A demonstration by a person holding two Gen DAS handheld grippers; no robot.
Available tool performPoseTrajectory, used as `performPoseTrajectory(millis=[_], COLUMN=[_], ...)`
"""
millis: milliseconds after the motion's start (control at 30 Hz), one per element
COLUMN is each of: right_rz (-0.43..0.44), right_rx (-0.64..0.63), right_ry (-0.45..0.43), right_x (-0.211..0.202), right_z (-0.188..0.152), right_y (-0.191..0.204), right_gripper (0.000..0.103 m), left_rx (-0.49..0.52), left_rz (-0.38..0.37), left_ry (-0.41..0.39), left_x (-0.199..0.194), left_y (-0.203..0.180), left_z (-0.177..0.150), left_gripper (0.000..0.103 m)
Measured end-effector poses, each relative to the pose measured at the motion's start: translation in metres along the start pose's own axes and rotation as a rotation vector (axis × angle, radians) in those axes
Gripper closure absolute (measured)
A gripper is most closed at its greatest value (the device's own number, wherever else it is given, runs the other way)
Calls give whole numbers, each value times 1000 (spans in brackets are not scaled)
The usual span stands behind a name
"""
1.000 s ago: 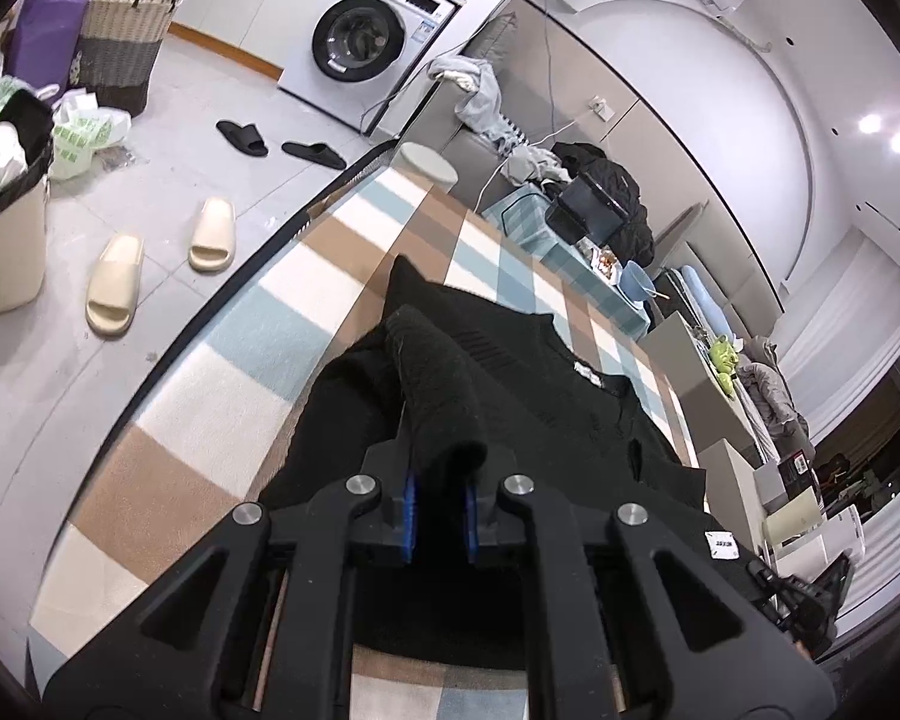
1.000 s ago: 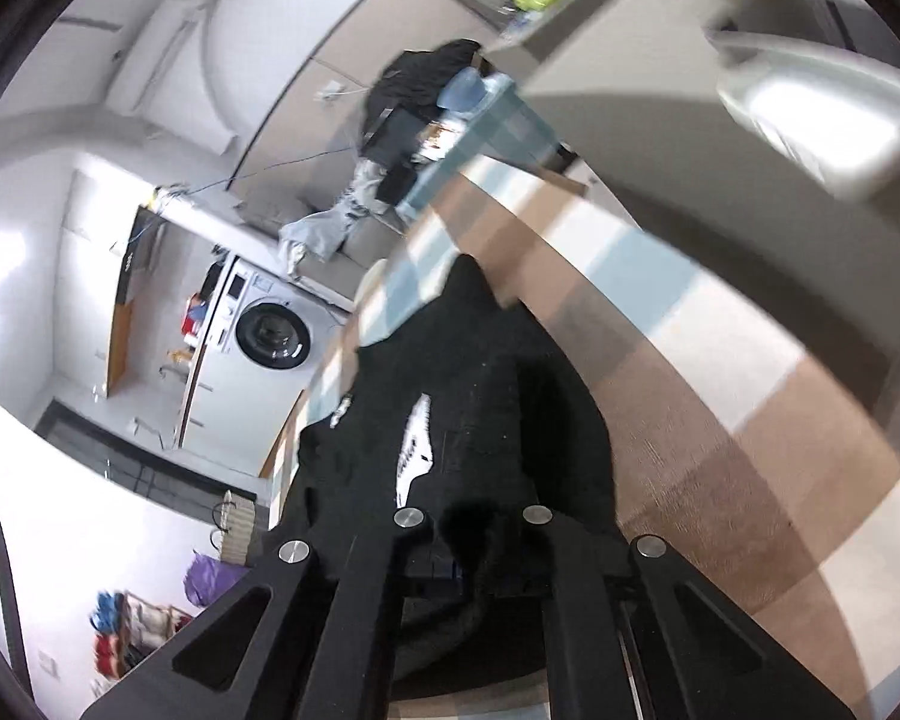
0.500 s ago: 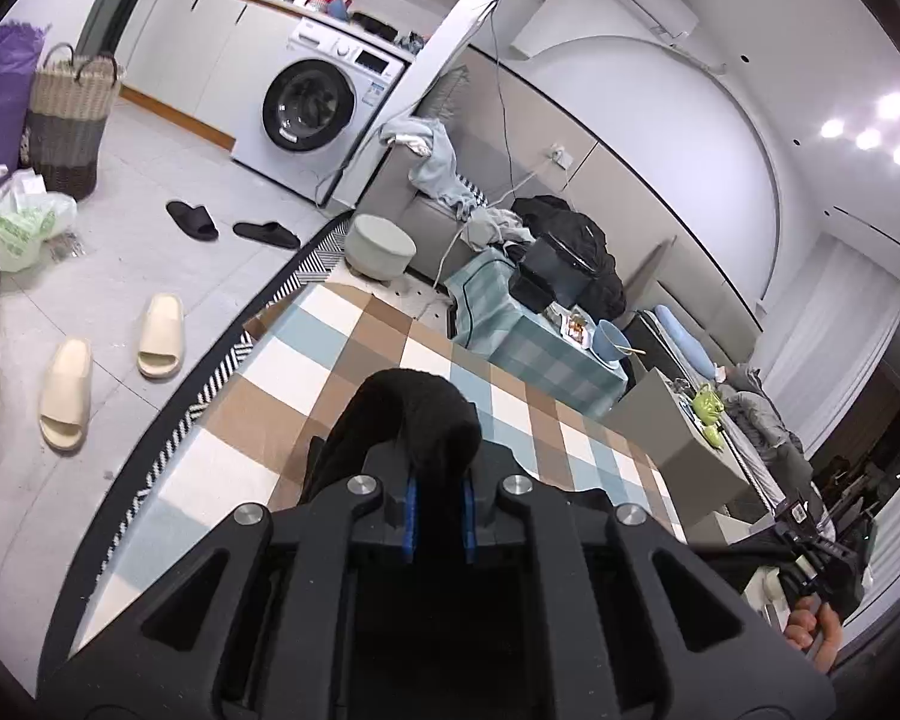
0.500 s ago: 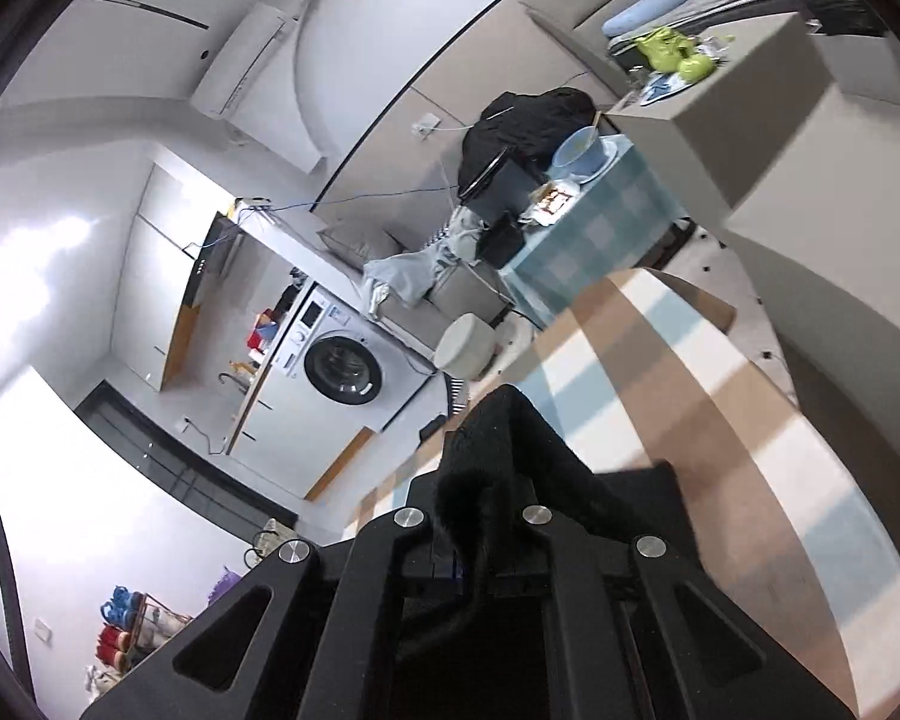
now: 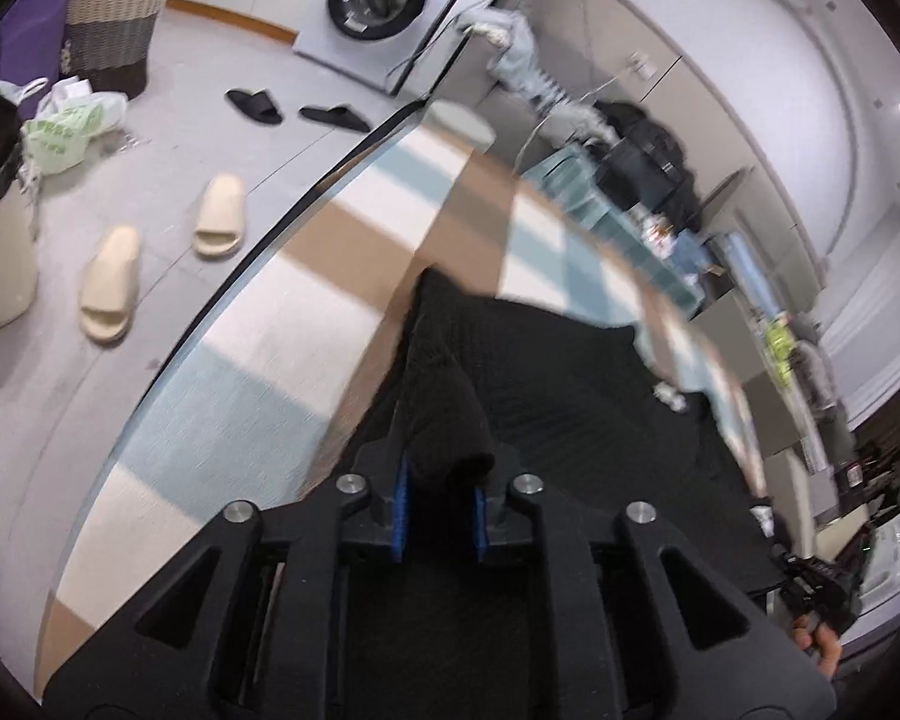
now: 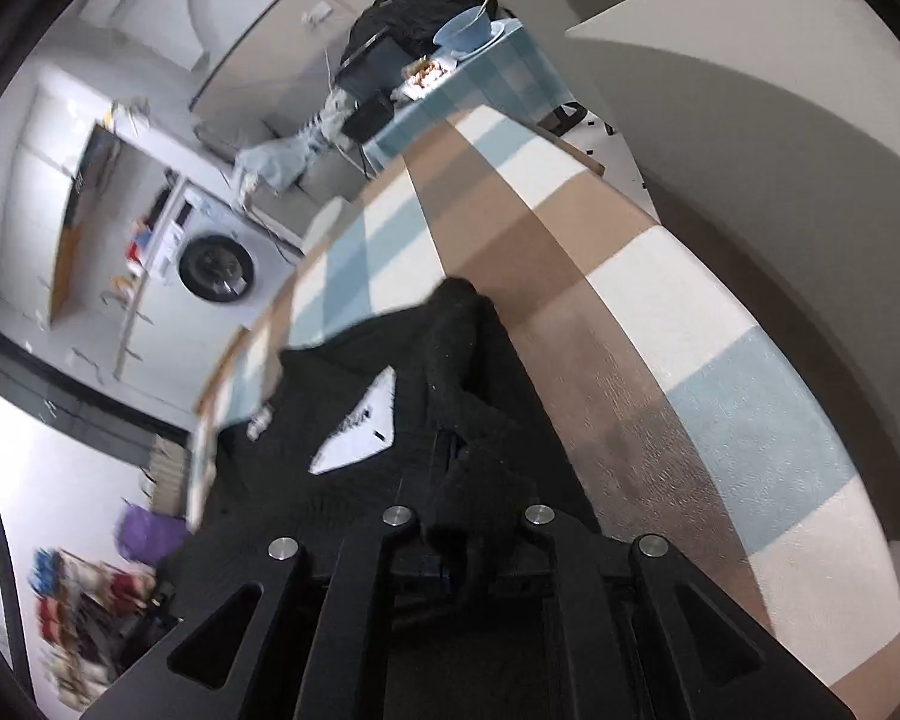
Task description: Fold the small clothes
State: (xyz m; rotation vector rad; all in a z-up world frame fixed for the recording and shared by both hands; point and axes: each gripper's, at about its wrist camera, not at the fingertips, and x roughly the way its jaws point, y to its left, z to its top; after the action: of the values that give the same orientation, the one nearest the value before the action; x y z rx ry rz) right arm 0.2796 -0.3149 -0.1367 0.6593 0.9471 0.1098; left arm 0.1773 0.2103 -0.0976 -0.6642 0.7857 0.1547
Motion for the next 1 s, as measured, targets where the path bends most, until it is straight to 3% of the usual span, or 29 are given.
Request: performPoseTrajectory(millis=[67, 133, 167, 233, 400, 467, 500, 533, 667, 1000], right_rz=[-24, -36, -47, -65, -79, -107, -111, -114, -175, -113], right_rx=[-47, -76, -90, -142, -278, -346, -370, -381, -456, -409], right_ry=[11, -1, 0, 31, 80, 83, 89, 95, 85, 118], right_x=[-8, -21, -23, -33, -35, -32, -28, -26, -22, -55], right_z=[-5, -13, -15, -26, -51, -60, -63, -65, -78, -109], right_y=[2, -1, -3, -7, 2, 13, 17, 20, 25, 8], right_gripper=[74, 65, 59, 57, 57, 58, 66, 71, 75, 75], left_rx=[1, 39, 59, 117, 236, 285, 302, 313, 360, 309], left_rz=[45, 100, 134, 174, 179, 179, 167, 161, 188, 193], left_ry=[19, 18, 17, 11, 40, 44, 51, 54, 48, 45], left_x=[-1, -8, -13, -22, -28, -28, -27, -27, -33, -86], left_y=[4, 6, 6, 5, -3, -9, -13, -16, -23, -3], left_z=[-8, -17, -22, -33, -58, -65, -68, -71, -81, -120], left_gripper=[82, 62, 57, 50, 53, 70, 82, 85, 87, 87])
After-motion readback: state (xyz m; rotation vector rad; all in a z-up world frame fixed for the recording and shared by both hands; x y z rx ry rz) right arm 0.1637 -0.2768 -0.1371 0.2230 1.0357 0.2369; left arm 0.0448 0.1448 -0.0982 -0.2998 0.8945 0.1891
